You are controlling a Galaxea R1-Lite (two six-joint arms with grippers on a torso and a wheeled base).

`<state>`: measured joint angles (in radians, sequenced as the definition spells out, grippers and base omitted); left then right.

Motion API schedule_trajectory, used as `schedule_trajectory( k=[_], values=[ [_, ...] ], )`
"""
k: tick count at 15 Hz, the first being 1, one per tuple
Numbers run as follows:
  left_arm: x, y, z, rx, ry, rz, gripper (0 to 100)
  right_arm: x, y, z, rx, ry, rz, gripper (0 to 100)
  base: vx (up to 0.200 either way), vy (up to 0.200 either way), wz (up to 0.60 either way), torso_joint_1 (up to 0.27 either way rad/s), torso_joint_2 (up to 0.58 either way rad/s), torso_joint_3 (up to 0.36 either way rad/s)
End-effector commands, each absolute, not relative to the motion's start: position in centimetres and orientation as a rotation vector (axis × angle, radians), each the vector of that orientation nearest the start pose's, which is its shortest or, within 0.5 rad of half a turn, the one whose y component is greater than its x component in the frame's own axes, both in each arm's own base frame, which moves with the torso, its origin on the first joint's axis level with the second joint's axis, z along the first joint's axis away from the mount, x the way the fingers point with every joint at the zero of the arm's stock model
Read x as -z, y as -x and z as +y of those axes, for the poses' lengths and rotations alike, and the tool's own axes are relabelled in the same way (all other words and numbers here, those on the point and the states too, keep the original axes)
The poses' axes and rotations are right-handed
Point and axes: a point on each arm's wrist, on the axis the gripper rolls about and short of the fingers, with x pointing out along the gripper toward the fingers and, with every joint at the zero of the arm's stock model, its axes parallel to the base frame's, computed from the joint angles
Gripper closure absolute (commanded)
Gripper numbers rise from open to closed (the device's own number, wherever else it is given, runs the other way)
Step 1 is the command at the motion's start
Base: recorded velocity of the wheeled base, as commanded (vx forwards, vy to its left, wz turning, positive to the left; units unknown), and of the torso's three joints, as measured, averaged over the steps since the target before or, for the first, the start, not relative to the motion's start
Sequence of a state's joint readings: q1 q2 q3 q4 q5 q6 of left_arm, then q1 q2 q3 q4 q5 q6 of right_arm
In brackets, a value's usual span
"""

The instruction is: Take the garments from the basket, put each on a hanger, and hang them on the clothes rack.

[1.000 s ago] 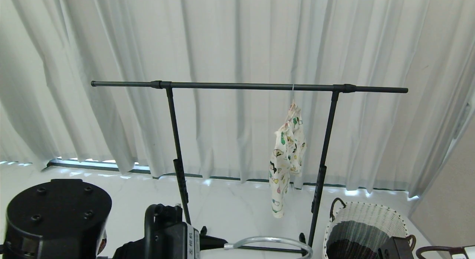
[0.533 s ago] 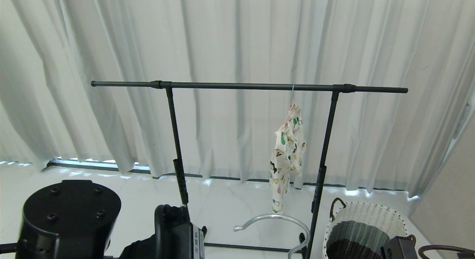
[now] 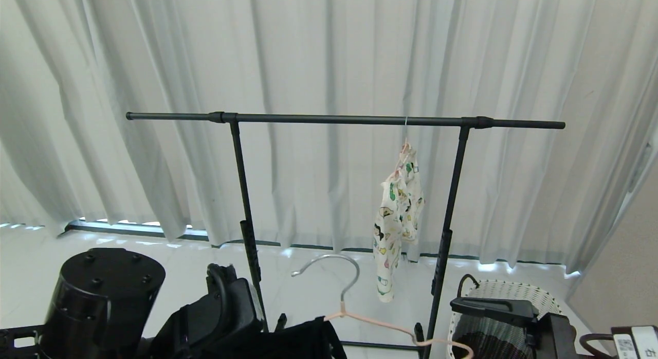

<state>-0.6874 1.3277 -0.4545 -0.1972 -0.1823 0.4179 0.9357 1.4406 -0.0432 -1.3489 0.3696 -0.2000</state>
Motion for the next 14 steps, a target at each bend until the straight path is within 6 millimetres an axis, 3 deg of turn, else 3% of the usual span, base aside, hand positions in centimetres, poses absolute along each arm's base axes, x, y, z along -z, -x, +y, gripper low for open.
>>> schedule_trajectory(
  k=[1,7,10,12,14],
  values=[
    [-14.1,-14.1,-10.8,0.901,-0.535,0.512,100,-12.7,-9.7,14.1,-1.273,0.197,-0.032,0,0.000,0.000,0.00,0.000,0.00,0.000],
    [-17.8,-17.5,-9.4,0.684,-0.453,0.419,100,-9.9,-10.6,15.1,-1.209,0.074,0.253,0,0.000,0.000,0.00,0.000,0.00,0.000],
    [-19.1,-17.7,-9.3,0.663,-0.440,0.347,100,-8.2,-12.2,15.6,-1.130,0.067,0.397,0,0.000,0.000,0.00,0.000,0.00,0.000],
    [-19.3,-17.8,-9.3,0.658,-0.436,0.321,100,-8.7,-13.9,15.9,-1.069,0.074,0.468,0,0.000,0.000,0.00,0.000,0.00,0.000],
    [-19.5,-17.9,-9.4,0.659,-0.435,0.299,100,-11.4,-16.1,16.7,-1.013,0.023,0.497,0,0.000,0.000,0.00,0.000,0.00,0.000]
  ],
)
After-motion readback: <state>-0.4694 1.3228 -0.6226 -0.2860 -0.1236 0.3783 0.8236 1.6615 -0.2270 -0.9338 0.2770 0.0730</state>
